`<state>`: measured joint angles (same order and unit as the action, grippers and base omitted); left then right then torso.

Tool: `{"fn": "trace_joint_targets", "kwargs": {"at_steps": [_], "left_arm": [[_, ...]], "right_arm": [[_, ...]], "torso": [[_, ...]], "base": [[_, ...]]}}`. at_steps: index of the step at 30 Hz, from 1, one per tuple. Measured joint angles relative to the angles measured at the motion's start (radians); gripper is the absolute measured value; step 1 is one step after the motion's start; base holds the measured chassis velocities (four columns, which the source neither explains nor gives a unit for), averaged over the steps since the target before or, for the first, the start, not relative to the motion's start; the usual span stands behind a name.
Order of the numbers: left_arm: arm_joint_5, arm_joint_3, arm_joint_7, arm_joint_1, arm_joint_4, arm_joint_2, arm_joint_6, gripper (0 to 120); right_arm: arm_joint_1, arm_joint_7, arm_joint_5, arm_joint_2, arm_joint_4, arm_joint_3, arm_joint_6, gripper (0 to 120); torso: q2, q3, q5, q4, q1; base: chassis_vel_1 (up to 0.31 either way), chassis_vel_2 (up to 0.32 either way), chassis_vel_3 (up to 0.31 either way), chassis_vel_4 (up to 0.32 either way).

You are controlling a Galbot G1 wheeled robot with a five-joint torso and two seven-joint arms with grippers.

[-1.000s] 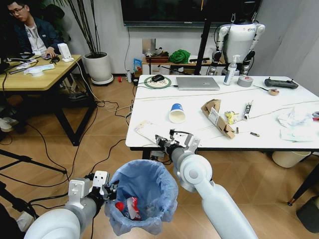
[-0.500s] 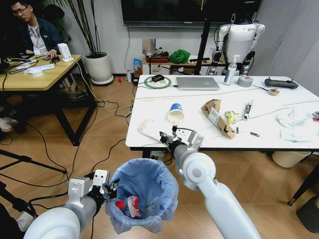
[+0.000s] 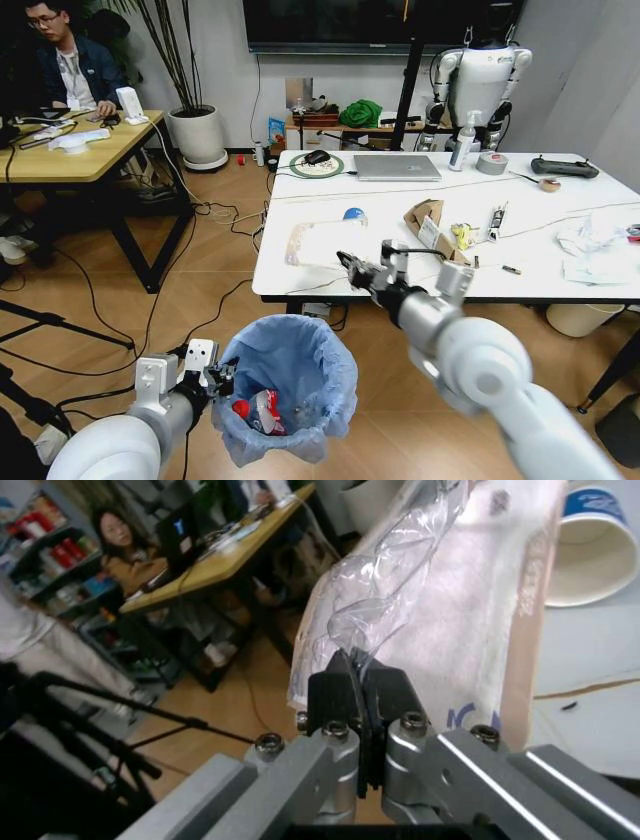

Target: Pick up the trash bin and place the trash from the table into it.

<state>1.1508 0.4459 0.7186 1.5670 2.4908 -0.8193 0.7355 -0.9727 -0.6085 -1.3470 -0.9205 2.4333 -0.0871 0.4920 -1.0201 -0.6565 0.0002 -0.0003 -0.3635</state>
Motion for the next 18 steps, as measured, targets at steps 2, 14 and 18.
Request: {"fn": "trace_joint_targets", "kwargs": {"at_steps": [2, 14, 18], "left_arm": [[0.003, -0.003, 0.004, -0.001, -0.001, -0.002, 0.0, 2], [0.02, -0.019, 0.029, -0.021, -0.021, -0.04, 0.0, 2], [0.028, -0.015, 0.035, -0.022, -0.022, -0.046, 0.0, 2]], "right_arm": [[-0.019, 0.006, -0.025, 0.035, 0.051, -0.006, 0.0, 0], [-0.16, 0.044, -0.038, 0.173, 0.076, -0.014, 0.025, 0], [-0.169, 0.064, -0.058, 0.196, 0.073, -0.012, 0.027, 0]], "torso": [[0.0, 0.0, -0.0001, 0.0001, 0.0], [0.0, 0.0, -0.0002, 0.0, 0.0], [0.0, 0.0, 0.0, 0.0, 0.0]], "base": [[0.0, 0.0, 0.0, 0.0], [0.0, 0.0, 0.0, 0.0], [0.0, 0.0, 0.0, 0.0]]}}
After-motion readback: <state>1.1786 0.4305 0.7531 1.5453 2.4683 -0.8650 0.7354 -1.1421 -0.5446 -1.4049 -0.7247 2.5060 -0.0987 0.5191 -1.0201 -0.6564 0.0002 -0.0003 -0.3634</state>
